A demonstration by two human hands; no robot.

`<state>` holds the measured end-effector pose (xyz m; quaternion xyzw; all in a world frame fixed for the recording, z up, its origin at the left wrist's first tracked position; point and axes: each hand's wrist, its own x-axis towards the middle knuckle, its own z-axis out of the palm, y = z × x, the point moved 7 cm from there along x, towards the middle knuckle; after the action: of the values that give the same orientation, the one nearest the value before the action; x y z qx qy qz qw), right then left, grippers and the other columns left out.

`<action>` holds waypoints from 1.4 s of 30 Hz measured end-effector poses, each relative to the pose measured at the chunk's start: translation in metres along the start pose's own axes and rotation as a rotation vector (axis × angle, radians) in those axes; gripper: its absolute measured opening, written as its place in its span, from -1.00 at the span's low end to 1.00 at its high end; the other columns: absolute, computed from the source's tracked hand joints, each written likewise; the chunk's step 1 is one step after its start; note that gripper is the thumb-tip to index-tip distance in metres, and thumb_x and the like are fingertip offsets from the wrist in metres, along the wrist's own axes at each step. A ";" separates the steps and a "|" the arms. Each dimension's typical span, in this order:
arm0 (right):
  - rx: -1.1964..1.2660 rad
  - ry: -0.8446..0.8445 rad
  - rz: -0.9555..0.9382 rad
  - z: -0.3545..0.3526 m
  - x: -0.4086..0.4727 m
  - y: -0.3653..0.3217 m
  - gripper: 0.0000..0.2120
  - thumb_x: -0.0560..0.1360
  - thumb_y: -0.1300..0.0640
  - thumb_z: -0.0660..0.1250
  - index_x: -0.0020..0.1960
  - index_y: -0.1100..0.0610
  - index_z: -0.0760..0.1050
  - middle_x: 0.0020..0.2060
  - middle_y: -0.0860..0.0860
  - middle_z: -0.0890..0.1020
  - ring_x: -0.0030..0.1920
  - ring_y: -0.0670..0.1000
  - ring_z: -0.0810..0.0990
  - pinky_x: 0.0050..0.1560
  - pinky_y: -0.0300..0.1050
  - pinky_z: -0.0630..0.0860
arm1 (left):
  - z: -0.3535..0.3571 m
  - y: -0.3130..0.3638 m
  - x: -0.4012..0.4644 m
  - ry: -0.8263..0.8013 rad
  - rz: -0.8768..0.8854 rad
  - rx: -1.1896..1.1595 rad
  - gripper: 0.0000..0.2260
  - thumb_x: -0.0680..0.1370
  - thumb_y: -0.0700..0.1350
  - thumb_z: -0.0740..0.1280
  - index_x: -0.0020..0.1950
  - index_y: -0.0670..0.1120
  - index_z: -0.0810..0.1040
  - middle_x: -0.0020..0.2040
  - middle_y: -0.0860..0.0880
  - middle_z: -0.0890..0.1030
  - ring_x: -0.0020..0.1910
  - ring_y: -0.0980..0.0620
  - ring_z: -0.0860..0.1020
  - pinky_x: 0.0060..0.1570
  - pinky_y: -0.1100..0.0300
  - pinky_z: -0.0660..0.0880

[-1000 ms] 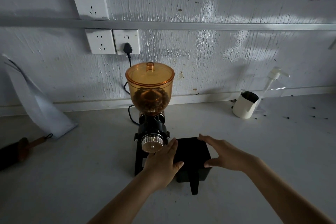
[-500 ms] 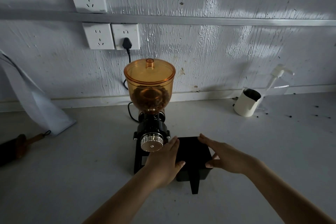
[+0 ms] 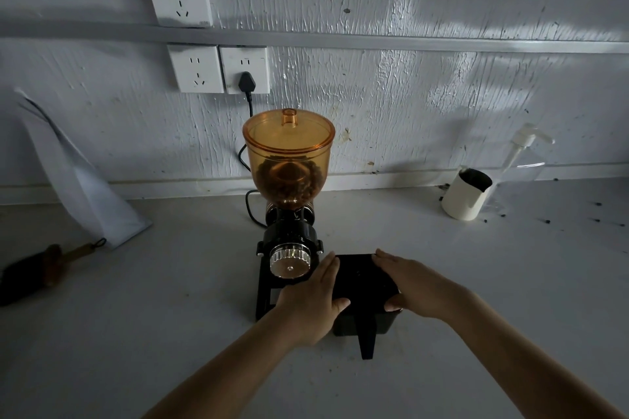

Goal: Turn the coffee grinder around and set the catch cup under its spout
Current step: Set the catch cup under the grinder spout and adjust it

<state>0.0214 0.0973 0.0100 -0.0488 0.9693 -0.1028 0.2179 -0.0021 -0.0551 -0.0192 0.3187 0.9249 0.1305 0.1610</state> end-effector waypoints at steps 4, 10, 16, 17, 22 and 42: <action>-0.046 0.169 0.014 -0.015 -0.013 -0.017 -0.28 0.43 0.09 0.42 0.49 0.00 0.14 0.52 -0.06 0.17 0.43 0.05 0.30 0.38 -0.06 0.28 | -0.008 -0.004 -0.007 0.148 -0.066 0.035 -0.28 0.58 0.20 0.16 0.53 -0.04 -0.19 0.59 -0.03 -0.13 0.50 -0.12 0.18 0.38 -0.06 0.29; -0.017 0.378 0.001 -0.012 -0.042 -0.037 -0.67 0.47 0.18 0.24 0.20 -0.08 0.44 0.09 -0.06 0.62 0.04 0.04 0.58 -0.03 -0.11 0.49 | 0.002 0.023 -0.024 0.193 0.030 0.163 -0.42 0.62 0.13 0.13 0.51 -0.05 -0.04 0.58 -0.13 -0.05 0.54 -0.15 -0.07 0.49 -0.13 -0.07; -0.099 0.227 0.057 0.004 -0.034 -0.039 -0.76 0.51 0.08 0.20 0.12 0.00 0.55 0.01 0.03 0.66 0.02 0.12 0.60 -0.14 -0.12 0.42 | 0.001 0.028 -0.013 0.229 0.001 0.210 -0.65 0.61 -0.06 0.22 0.38 -0.07 0.29 0.43 -0.08 0.32 0.42 -0.12 0.25 0.44 -0.12 0.05; -0.107 0.226 0.059 0.004 -0.031 -0.039 -0.77 0.52 0.07 0.19 0.10 0.01 0.56 -0.01 0.04 0.66 0.00 0.12 0.60 -0.16 -0.13 0.41 | 0.000 0.025 -0.010 0.236 -0.020 0.185 -0.65 0.61 -0.07 0.23 0.38 -0.05 0.29 0.44 -0.06 0.31 0.42 -0.11 0.26 0.42 -0.10 0.07; -0.099 0.272 0.068 -0.006 -0.014 -0.035 -0.75 0.53 0.11 0.15 0.12 0.02 0.54 -0.04 0.06 0.65 -0.06 0.11 0.61 -0.19 -0.14 0.44 | -0.005 0.013 0.013 0.317 -0.086 0.059 -0.59 0.59 -0.16 0.27 0.41 0.00 0.25 0.52 -0.01 0.21 0.40 -0.06 0.33 0.35 0.00 0.25; -0.130 0.241 0.061 -0.012 0.020 -0.027 -0.52 0.50 -0.03 0.16 0.40 0.05 0.30 0.23 0.06 0.48 0.18 0.13 0.49 0.12 0.02 0.52 | -0.005 -0.006 0.042 0.396 -0.146 -0.101 -0.57 0.65 -0.14 0.17 0.50 0.00 0.15 0.58 -0.01 0.04 0.47 0.04 0.26 0.38 0.08 0.35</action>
<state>-0.0007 0.0702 0.0181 -0.0208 0.9941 -0.0384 0.0991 -0.0386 -0.0339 -0.0261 0.2105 0.9515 0.2244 0.0009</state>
